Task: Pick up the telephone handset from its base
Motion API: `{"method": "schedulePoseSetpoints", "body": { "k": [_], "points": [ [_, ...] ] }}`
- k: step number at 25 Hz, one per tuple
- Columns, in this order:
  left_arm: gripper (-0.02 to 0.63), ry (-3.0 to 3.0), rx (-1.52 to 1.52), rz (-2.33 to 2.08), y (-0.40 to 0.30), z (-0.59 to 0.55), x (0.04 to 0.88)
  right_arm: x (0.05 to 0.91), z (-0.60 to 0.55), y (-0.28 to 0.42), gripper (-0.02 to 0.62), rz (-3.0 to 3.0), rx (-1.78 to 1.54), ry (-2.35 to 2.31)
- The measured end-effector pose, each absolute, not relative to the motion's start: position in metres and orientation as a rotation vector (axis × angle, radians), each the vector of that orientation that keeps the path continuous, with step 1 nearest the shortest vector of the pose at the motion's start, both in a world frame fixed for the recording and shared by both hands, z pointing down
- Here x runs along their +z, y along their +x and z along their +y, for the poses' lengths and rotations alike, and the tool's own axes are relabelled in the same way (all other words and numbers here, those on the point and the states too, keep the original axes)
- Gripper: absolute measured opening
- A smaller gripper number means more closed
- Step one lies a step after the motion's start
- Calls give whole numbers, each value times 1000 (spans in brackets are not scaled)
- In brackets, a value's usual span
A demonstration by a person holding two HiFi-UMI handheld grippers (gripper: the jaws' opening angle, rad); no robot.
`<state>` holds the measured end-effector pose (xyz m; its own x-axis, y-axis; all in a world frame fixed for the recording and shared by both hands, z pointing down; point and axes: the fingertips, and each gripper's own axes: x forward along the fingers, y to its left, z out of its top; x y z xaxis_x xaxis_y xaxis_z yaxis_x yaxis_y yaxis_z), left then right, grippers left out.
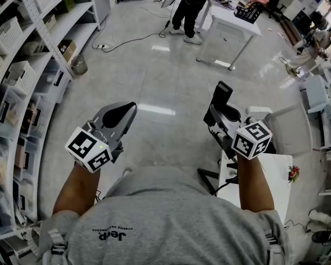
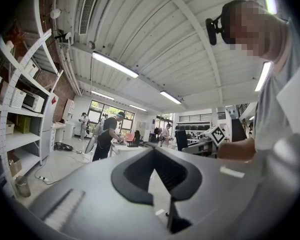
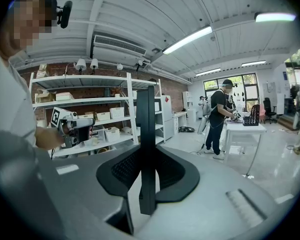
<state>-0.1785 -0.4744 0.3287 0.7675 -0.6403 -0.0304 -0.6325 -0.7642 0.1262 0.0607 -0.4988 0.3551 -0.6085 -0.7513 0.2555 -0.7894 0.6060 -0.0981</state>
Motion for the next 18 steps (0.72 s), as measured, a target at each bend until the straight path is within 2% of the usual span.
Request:
{"method": "schedulePoseSetpoints", "body": {
  "k": [18],
  "points": [
    [51,2854,-117,-1024,-178,-471,326,352,-495,62,78,-2643,277,1278]
  ]
}}
